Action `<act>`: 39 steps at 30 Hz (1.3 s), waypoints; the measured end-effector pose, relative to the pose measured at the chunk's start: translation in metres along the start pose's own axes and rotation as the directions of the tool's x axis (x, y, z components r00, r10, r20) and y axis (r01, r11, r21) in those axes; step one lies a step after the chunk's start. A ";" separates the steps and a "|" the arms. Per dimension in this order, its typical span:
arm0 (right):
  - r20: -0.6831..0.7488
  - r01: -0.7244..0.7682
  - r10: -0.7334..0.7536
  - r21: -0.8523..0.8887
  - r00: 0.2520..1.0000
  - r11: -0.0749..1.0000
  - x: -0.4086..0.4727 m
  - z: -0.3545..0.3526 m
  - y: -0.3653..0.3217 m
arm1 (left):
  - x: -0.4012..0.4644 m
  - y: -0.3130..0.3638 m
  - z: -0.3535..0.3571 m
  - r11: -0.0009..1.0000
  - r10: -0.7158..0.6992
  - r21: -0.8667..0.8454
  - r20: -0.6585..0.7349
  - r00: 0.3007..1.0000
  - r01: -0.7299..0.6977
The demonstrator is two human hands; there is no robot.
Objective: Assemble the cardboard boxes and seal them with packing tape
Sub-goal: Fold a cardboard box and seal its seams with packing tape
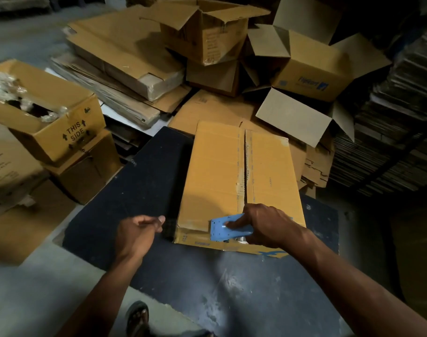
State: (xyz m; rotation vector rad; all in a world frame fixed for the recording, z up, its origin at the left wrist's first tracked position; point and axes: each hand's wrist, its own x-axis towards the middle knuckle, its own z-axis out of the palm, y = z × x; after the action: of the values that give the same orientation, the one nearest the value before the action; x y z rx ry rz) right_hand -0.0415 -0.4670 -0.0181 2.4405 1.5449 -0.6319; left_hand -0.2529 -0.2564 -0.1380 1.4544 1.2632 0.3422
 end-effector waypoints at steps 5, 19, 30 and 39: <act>0.001 -0.002 0.003 -0.079 1.000 0.997 0.007 -0.005 -0.016 | 0.011 -0.019 0.006 0.999 -0.037 -0.032 0.049 0.998 0.038; 0.073 -0.043 0.049 -0.077 0.996 0.996 0.009 -0.005 -0.021 | 0.032 -0.035 0.024 0.828 -0.440 -0.104 0.487 0.754 0.551; 0.106 -0.070 0.077 -0.065 0.991 0.995 0.014 -0.009 -0.025 | 0.036 -0.047 0.024 0.851 -0.511 0.116 0.413 0.754 0.513; 0.097 -0.079 0.086 -0.069 0.992 0.994 0.015 -0.015 -0.029 | 0.008 -0.017 0.044 0.191 0.910 0.247 0.319 0.266 -0.950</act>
State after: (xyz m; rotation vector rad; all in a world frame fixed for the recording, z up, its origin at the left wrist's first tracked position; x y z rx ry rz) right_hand -0.0583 -0.4363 -0.0093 2.3729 1.3972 -0.6670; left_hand -0.2246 -0.2767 -0.1699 2.5018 0.1118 0.8481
